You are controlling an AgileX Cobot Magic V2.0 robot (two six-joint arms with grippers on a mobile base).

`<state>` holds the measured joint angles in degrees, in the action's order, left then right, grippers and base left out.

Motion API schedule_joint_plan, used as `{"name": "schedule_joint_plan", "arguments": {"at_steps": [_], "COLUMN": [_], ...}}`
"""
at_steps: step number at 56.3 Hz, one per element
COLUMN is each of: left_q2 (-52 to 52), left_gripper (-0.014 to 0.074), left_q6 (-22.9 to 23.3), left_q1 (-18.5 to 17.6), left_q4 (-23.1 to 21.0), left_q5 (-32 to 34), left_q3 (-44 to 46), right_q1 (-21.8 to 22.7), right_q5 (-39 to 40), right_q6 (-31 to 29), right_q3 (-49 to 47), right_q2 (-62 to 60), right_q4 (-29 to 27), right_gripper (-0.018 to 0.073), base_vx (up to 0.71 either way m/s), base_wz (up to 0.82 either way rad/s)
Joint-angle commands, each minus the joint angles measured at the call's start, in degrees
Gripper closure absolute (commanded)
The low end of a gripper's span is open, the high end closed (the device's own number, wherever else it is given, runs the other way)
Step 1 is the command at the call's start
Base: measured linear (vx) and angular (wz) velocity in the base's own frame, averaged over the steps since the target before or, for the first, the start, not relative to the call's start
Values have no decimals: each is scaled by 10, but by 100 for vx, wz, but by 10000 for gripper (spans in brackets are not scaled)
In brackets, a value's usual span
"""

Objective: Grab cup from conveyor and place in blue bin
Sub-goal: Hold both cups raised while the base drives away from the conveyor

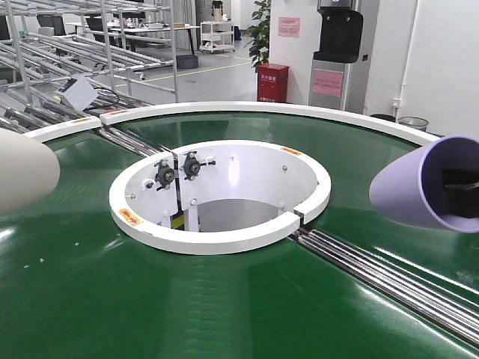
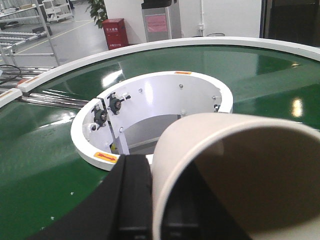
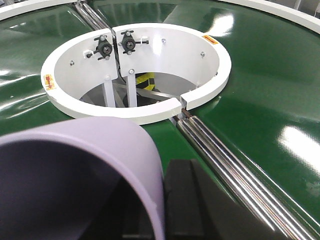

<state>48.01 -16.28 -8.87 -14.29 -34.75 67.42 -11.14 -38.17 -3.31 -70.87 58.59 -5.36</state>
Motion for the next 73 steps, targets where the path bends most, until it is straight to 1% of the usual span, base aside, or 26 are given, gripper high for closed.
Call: {"name": "schedule_joint_plan", "arguments": {"at_steps": [1, 21, 46, 73], "left_q2": [-3, -3, -4, -4], "left_gripper": [545, 545, 545, 545], "left_q6": [1, 1, 1, 1], "left_q1": [-4, -4, -4, -4], "left_q4": [-11, -11, -11, -11], "left_q5": [50, 50, 50, 50], "left_q3": [16, 16, 16, 16], "right_q1": [0, 0, 0, 0], "right_q5": [47, 46, 46, 46], "right_q6": [0, 0, 0, 0], "right_q3": [-16, -16, -16, -16], "right_q2": [-10, -10, -10, -10], "right_q4": [2, 2, 2, 2], "right_gripper": [568, 568, 568, 568], "base_vx": [-2, -6, -18, -24], "base_wz": [1, 2, 5, -16]}}
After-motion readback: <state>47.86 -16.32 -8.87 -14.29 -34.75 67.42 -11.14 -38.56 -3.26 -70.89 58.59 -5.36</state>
